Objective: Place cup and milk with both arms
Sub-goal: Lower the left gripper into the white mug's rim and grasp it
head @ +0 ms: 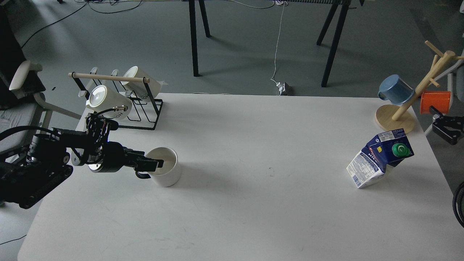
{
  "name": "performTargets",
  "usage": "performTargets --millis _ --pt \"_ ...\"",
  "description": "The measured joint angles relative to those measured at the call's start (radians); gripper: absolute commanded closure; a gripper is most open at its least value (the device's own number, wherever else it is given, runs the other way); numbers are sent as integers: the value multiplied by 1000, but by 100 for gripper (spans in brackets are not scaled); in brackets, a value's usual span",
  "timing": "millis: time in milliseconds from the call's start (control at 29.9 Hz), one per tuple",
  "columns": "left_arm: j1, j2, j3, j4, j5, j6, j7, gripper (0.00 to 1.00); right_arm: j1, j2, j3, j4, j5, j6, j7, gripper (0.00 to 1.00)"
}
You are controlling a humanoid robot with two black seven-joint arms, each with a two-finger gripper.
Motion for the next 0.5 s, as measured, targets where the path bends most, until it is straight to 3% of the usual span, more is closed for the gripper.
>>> performTargets --millis 134,201,267,301,401,501 --pt "3 -1 1 0 -2 3 0 44 -4 0 0 0 0 0 0 1" --pt "4 -1 1 0 -2 18 0 60 -6 0 0 0 0 0 0 1" --pt "4 -1 1 0 -3 37 0 85 -7 0 0 0 0 0 0 1" --pt "4 -1 1 0 -3 42 0 90 -7 0 0 0 0 0 0 1" --pt "4 -4 1 4 -3 69 0 99 -9 0 0 -3 0 0 0 1" --pt "5 -5 1 10 -3 104 0 100 -13 0 0 -4 1 0 0 1"
